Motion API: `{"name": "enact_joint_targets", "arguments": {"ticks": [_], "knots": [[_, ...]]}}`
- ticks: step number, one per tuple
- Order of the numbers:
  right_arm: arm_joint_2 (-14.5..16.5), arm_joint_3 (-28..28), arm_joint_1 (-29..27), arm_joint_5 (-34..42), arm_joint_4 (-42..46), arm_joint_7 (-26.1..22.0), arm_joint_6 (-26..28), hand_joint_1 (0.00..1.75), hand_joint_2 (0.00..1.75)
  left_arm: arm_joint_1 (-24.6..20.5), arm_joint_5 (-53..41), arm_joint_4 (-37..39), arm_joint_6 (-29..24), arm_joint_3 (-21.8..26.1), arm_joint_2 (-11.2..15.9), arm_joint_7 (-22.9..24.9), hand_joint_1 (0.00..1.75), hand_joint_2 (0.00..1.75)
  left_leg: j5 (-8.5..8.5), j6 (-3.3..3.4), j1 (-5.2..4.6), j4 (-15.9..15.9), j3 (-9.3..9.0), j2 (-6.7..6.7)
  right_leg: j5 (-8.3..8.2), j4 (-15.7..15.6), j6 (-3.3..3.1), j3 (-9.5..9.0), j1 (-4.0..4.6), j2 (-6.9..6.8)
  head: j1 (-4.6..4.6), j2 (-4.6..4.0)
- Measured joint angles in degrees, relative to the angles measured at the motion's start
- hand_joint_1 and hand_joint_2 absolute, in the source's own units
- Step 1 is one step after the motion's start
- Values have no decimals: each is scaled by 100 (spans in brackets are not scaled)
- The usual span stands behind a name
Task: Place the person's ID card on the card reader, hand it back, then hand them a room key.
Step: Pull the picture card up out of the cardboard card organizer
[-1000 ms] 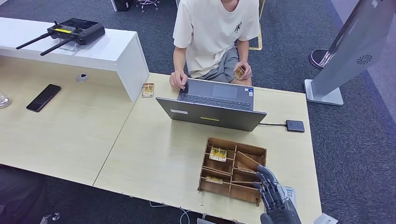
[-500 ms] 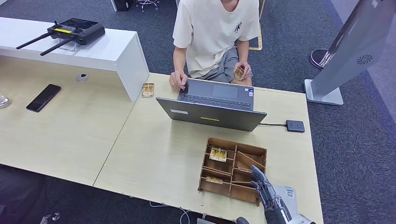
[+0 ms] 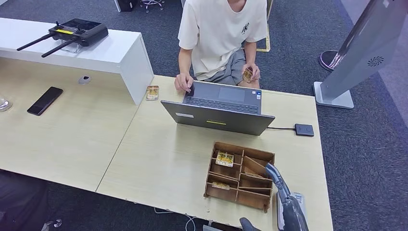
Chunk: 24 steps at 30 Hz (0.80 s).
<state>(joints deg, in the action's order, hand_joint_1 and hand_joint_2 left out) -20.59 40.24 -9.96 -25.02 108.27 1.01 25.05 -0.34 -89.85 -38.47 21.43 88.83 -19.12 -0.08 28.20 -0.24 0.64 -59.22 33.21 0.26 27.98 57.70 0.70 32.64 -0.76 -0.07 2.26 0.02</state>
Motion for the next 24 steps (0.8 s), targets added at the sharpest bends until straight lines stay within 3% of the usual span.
{"name": "enact_joint_targets", "arguments": {"ticks": [3, 7, 11, 12, 21, 24], "knots": [[-1, 14, 41, -778, -2, 205, 197, 6, 175, 1, 0, -78, 10, -20, -21, -9, 0, 0, 0, 0, 0, 0, 0, 0, 0, 0, 0, 0, 0, 0, 1, 0], [-19, 41, 91, -1963, -32, 479, 464, 87, 175, 3, 0, -154, 12, -119, -32, -15, 0, 0, 0, 0, 0, 0, 0, 0, 0, 0, 0, 0, 0, 0, -1, 0], [-48, 96, 125, -2424, -80, 597, 546, 165, 175, 4, 0, -183, -3, -200, -33, -20, 0, 0, 0, 0, 0, 0, 0, 0, 0, 0, 0, 0, 0, 0, 0, 0], [-51, 106, 131, -2458, -90, 609, 548, 172, 175, 4, 0, -187, -4, -218, -33, -20, 0, 0, 0, 0, 0, 0, 0, 1, 0, 0, 0, 0, 0, 0, -1, 0], [-57, 189, 238, -3017, -241, 790, 588, 175, 175, 4, 0, -201, -52, -315, -35, -13, 0, 0, 0, 0, 0, 0, 0, 0, 0, 0, 0, 0, 0, 0, 0, 0], [-57, 260, 329, -3171, -337, 779, 484, 149, 175, 4, 0, -201, -54, -351, -36, -2, 0, 0, 0, 0, 0, 0, 0, 1, 0, 0, 0, 0, 0, 0, 1, 0]]}}
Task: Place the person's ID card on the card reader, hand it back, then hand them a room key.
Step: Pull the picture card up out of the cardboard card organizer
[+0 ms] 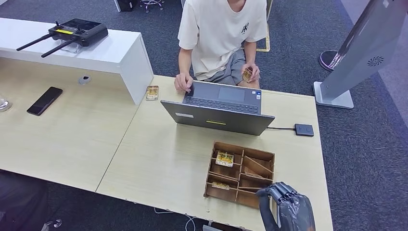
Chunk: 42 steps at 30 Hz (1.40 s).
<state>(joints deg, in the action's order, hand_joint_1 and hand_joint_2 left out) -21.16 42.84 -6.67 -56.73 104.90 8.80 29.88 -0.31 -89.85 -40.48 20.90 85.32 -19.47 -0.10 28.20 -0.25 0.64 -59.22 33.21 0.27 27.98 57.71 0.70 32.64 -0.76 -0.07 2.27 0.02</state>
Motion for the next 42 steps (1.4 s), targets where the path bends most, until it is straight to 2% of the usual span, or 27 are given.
{"name": "enact_joint_targets", "arguments": {"ticks": [3, 6, 7, 8, 16, 20, 25, 27, 31, 34, 38, 42], "knots": [[3, 57, 106, -213, -119, 4, -166, 108, 175, 1, 0, -1, 1, -56, 0, 15, 0, 0, 0, 0, 0, 0, 0, 0, 0, 0, 0, 0, 0, 0, 0, 0], [17, 92, 215, -482, -237, 31, -367, 58, 175, 2, 0, -3, 5, -97, 0, 41, 0, 0, 0, 0, 0, 0, 0, 0, 0, 0, 0, 0, 0, 0, 0, 0], [24, 98, 245, -556, -270, 44, -425, 45, 175, 3, 0, -4, 7, -107, 0, 48, 0, 0, -1, 0, 0, 0, 0, 0, 0, 0, 0, 0, 0, 0, 0, 0], [31, 103, 273, -613, -300, 56, -477, 41, 175, 4, 0, -4, 8, -117, 0, 51, 0, 0, -1, 0, 0, 0, 0, 0, 0, 0, 0, 0, 0, 0, 0, 0], [112, 111, 407, -876, -471, 132, -709, 62, 175, 6, 0, -9, 13, -203, 0, 55, 0, 0, -1, 0, 0, 0, 0, 0, 0, 1, 0, 0, 0, 0, -1, 0], [128, 110, 431, -1012, -517, 194, -767, 97, 175, 6, 0, -13, 18, -208, 0, 55, 0, 0, -1, 0, 0, 0, 0, 0, 0, 1, 0, 0, 0, 0, 0, 0], [154, 96, 457, -1228, -529, 268, -871, 114, 175, 8, 0, -33, 41, -222, 0, 54, 0, 0, -1, 0, 0, 0, 0, 0, 0, 1, 0, -1, 0, 0, 0, 0], [158, 87, 485, -1310, -542, 297, -931, 109, 175, 9, 0, -47, 52, -239, 0, 54, 0, 0, -1, 0, 0, 0, 0, 0, 0, 1, 0, -1, 0, 0, 0, 0], [162, 85, 565, -1399, -579, 320, -1033, 81, 175, 9, 0, -62, 76, -274, 0, 54, 0, 0, -1, 0, 0, 0, 0, 0, 0, 1, 0, -1, 0, 0, 0, 0], [180, 86, 650, -1430, -618, 322, -1104, 84, 175, 8, 0, -81, 90, -304, 0, 55, 0, 0, -1, 0, 0, 0, 0, 0, 0, 1, 0, -1, 0, 0, 0, 0], [234, 91, 777, -1432, -685, 325, -1185, 72, 175, 8, 0, -102, 97, -337, 2, 55, 0, 0, -1, 0, 0, 0, 0, 1, 0, 1, 0, -1, 0, 0, 0, 0], [284, 102, 873, -1423, -762, 339, -1239, 76, 175, 8, 0, -107, 103, -352, 2, 55, 0, 0, -1, -1, 0, 0, 1, 1, 0, 1, 0, -1, 0, -1, -1, 0]]}}
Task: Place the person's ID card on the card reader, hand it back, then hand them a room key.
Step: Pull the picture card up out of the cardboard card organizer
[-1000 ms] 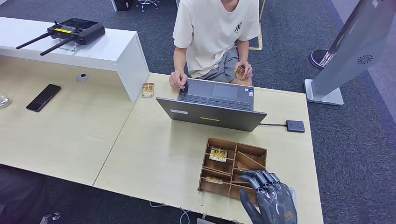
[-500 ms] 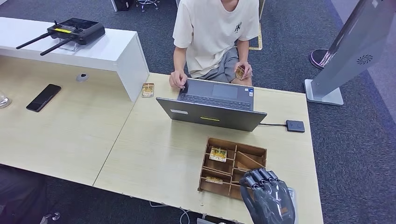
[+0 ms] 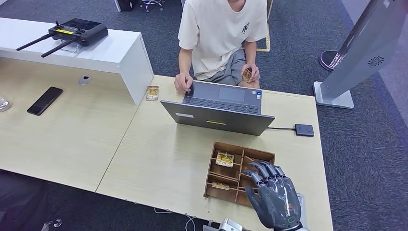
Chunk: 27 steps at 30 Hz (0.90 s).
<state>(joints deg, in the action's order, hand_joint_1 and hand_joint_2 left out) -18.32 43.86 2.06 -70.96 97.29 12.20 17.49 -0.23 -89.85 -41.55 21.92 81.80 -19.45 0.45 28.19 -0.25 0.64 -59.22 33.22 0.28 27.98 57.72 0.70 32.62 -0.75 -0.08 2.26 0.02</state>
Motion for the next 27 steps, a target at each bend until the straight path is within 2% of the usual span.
{"name": "enact_joint_targets", "arguments": {"ticks": [5, 9, 15, 19, 23, 27], "knots": [[43, 11, 87, 14, -95, 39, -68, 87, 175, 0, 0, 0, 1, -9, 0, 1, 0, 0, 0, 0, 0, 0, 1, 0, 0, 0, 0, 0, 0, 0, 1, 0], [75, 32, 155, 11, -161, 81, -127, 88, 175, 0, 0, -1, 5, -19, 1, 3, 0, 0, 0, 0, 0, 0, 1, 0, 0, 0, 0, 0, 0, 0, 1, 0], [147, 67, 274, 14, -275, 83, -228, 77, 175, -1, 0, -3, 9, -31, 2, 5, 0, 0, 0, 0, 0, 0, 0, 0, 0, 0, 0, 0, 0, 0, 1, 0], [187, 92, 325, 17, -368, 83, -267, 96, 175, -1, 0, -6, 9, -35, 2, 5, 0, 0, -1, -1, 0, 0, 0, 1, 0, 1, 0, 0, 0, -1, 1, 0], [220, 113, 364, 21, -479, 84, -278, 75, 175, -1, 0, -14, 4, -40, 2, 5, 0, 0, -1, -1, 0, 0, 1, 1, 0, 1, 0, 0, 0, -1, 1, 0], [231, 131, 387, 24, -585, 100, -315, 72, 175, -1, 0, -17, 0, -43, 2, 5, 0, 0, -1, -1, 0, 0, 1, 1, 0, 1, 0, 0, 0, -1, 1, 0]]}}
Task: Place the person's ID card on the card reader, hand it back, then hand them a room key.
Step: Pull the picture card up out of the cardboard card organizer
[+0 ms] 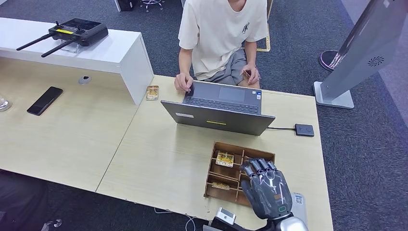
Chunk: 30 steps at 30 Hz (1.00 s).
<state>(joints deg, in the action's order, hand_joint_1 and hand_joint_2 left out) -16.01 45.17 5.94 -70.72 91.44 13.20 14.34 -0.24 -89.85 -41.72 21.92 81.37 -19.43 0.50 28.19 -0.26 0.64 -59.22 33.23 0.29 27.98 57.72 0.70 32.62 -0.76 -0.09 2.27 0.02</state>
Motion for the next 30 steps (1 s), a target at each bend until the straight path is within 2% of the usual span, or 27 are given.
{"name": "enact_joint_targets", "arguments": {"ticks": [8, 16, 20, 24, 30], "knots": [[28, 21, 10, 8, -174, 63, -71, 66, 175, 1, 0, -18, 0, 0, 0, 0, 0, 0, 0, 0, 0, 0, 0, 0, 0, 0, 0, 0, 0, 0, -1, 0], [52, 43, 33, 10, -276, 72, -81, 70, 175, 1, 0, -20, 0, -1, 0, 0, 0, 0, 0, 0, 0, 0, 0, 0, 0, 0, 0, 0, 0, 0, 0, 0], [75, 51, 48, 10, -321, 79, -100, 67, 175, 1, 0, -20, -2, -3, 0, 0, 0, 0, 0, 0, 0, 0, 0, 0, 0, 0, 0, 0, 0, 0, 1, 0], [103, 49, 71, -7, -380, 107, -153, 77, 175, 1, 0, -22, -2, -10, 0, 0, 0, 0, 0, 0, 0, 0, 0, 0, 0, 0, 0, 0, 0, 0, 1, 0], [121, 33, 263, 114, -542, 51, -183, 75, 175, -2, 0, -31, -13, -73, 3, 8, 0, 0, -1, 0, 0, 0, -2, -1, 0, 0, 0, 0, 0, 1, 0, 0]]}}
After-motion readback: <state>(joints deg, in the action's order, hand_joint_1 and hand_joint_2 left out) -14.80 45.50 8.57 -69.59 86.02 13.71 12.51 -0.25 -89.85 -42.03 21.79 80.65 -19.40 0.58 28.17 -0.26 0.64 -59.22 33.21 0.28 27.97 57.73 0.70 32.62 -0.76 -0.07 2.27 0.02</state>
